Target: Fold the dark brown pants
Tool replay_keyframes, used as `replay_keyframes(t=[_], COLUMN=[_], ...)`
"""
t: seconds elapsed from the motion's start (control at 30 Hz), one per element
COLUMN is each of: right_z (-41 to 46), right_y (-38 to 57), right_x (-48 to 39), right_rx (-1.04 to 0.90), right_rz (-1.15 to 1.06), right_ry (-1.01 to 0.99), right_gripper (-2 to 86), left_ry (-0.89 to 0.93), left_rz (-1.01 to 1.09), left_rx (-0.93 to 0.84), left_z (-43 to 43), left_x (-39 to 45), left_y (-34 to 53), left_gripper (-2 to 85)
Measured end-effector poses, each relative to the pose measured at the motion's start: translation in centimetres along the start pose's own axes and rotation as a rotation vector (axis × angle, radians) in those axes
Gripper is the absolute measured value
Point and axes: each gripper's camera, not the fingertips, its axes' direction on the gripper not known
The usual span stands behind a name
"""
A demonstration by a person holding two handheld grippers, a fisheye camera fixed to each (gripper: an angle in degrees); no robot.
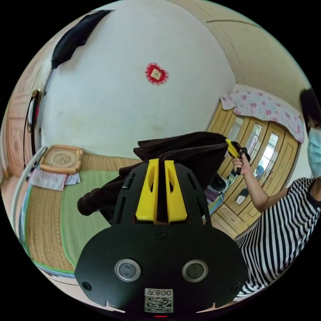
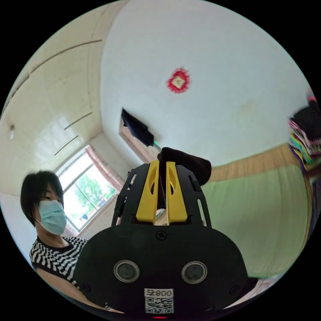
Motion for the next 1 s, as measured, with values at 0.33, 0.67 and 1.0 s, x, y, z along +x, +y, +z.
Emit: replay_keyframes(t=[0.33, 0.67, 1.0], right_z=[-1.9, 23.8, 39.9], right_y=[13.6, 4.2, 1.1], right_x=[8.3, 1.4, -2.1], right_rx=[-0.175, -0.693, -0.893], right_rz=[0.558, 0.019, -0.331], right_ry=[0.521, 0.731, 0.881], right_gripper=[0.3, 4.7, 8.4], left_ry=[0.011, -0.028, -0.035], left_rz=[-0.359, -0.356, -0.374], left_rx=[-0.574, -0.606, -0.619], left_z=[9.7, 9.6, 9.6], left_x=[-2.3, -1.7, -1.3], left_y=[10.2, 7.7, 6.2], left_gripper=[2.0, 2.0, 2.1])
